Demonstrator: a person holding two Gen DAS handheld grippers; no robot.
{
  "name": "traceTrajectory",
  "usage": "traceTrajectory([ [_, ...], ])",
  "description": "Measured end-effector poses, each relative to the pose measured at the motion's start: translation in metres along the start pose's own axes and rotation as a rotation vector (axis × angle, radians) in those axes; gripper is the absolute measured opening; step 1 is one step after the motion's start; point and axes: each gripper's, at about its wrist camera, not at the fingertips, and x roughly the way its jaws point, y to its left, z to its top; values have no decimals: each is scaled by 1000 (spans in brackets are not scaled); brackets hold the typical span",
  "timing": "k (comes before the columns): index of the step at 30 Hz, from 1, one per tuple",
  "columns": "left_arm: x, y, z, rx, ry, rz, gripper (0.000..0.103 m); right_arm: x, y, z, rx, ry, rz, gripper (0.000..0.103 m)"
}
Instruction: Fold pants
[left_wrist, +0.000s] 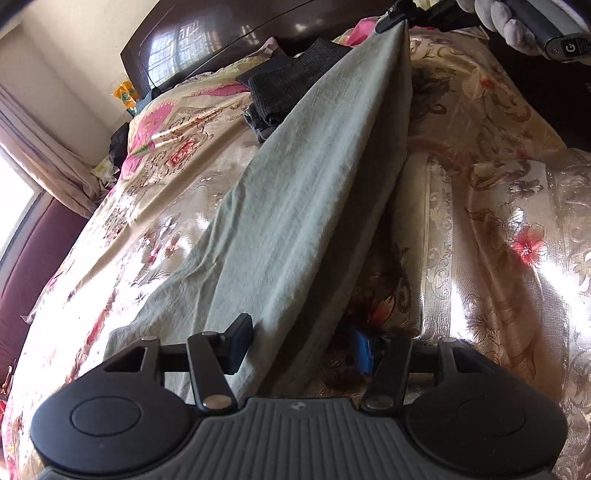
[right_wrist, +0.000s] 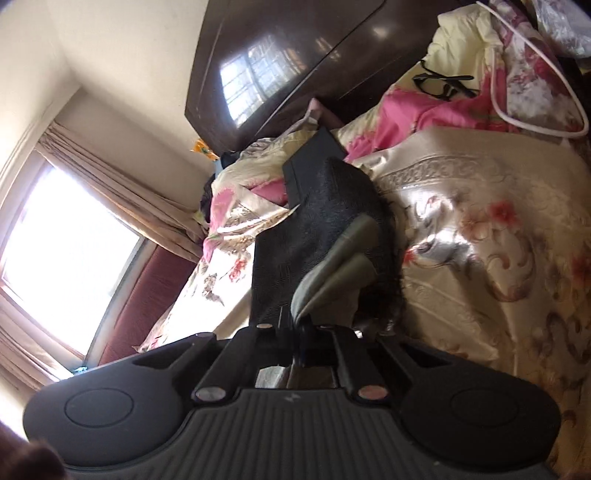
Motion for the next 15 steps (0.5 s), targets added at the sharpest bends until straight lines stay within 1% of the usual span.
traceTrajectory([
  [1,2,0,0,-5,5,-4,69,7,-10,0,17,37,-41,9],
  [3,2,5,-1,-39,13,-18,70,21,-29,-5,86,131,-93,9],
  [4,1,8,-1,-55,18,-24,70,23,-35,-9,110,147,-87,9],
  [5,0,11,-2,-71,23,-30,70,25,-38,-12,124,152,-81,12],
  [7,-3,13,-2,-77,22,-30,70,27,-40,-15,152,135,-58,28],
  [8,-5,13,-2,-76,14,-24,70,29,-40,-15,163,129,-43,31],
  [9,-7,14,0,-78,-1,-17,70,34,-41,-15,174,127,-32,31],
  [10,-9,15,1,-86,-14,-13,70,38,-42,-13,180,128,-41,30],
  [11,-11,17,3,-100,-26,-12,70,40,-42,-13,181,132,-48,26],
  [12,-11,18,4,-113,-31,-10,72,40,-41,-11,174,133,-58,8],
  [13,-9,20,3,-129,-28,-8,77,38,-38,-10,163,131,-60,5],
  [14,-3,22,2,-143,-6,-13,77,34,-37,-7,166,121,-51,5],
  [15,6,22,-2,-154,43,-41,77,29,-35,-3,181,100,-31,5],
])
